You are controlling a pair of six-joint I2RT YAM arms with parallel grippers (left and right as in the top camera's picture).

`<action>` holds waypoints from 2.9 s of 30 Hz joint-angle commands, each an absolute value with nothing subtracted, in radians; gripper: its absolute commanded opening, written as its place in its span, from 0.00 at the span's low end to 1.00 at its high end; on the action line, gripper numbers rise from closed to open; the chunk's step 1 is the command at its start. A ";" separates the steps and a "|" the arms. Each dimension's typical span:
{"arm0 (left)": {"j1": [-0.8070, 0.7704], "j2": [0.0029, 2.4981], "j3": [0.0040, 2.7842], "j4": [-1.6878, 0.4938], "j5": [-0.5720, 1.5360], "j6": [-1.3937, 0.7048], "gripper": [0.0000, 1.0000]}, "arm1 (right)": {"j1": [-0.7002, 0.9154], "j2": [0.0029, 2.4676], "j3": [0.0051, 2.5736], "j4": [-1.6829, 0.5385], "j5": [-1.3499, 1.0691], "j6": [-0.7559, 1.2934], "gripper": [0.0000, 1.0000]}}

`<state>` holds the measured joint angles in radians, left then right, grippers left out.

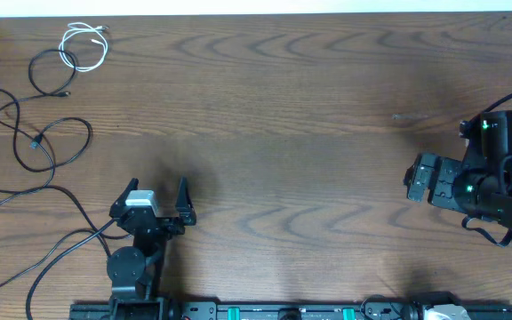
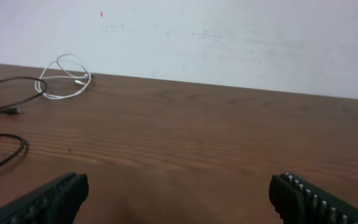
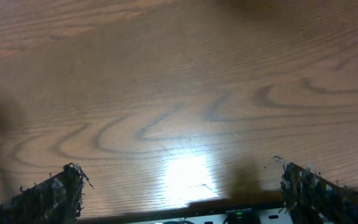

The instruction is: Untangle cables

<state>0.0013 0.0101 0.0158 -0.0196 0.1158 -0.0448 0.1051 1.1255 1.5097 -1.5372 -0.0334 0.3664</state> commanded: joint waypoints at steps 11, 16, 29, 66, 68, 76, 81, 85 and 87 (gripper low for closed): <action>-0.003 0.001 0.004 -0.070 0.085 0.030 0.98 | 0.099 1.126 1.514 -1.538 -0.029 0.373 0.99; -0.003 0.001 0.004 -0.066 0.092 0.030 0.98 | 0.099 1.126 1.514 -1.538 -0.029 0.373 0.99; -0.003 0.004 0.004 -0.066 0.093 0.030 0.98 | 0.099 1.126 1.514 -1.538 -0.029 0.373 0.99; -0.003 0.004 0.004 -0.066 0.093 0.030 0.98 | 0.099 0.900 1.324 -1.336 0.035 0.330 0.99; -0.003 0.004 0.004 -0.066 0.093 0.030 0.98 | 0.099 0.857 1.241 -1.257 0.034 0.324 0.99; -0.003 0.004 0.004 -0.066 0.093 0.030 0.98 | 0.097 0.681 0.847 -0.809 -0.063 0.175 0.99; -0.003 0.004 0.004 -0.066 0.093 0.030 0.98 | 0.097 0.605 0.670 -0.780 -0.051 0.175 0.99; -0.003 0.004 0.004 -0.066 0.093 0.030 0.98 | 0.097 0.570 0.562 -0.656 -0.003 0.170 0.99; -0.003 0.004 0.004 -0.066 0.093 0.030 0.98 | 0.097 0.541 0.499 -0.539 -0.004 0.158 0.99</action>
<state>0.0013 0.0101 0.0193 -0.0273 0.0860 0.0235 0.1047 0.5781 0.5583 -0.6163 -0.0257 0.1898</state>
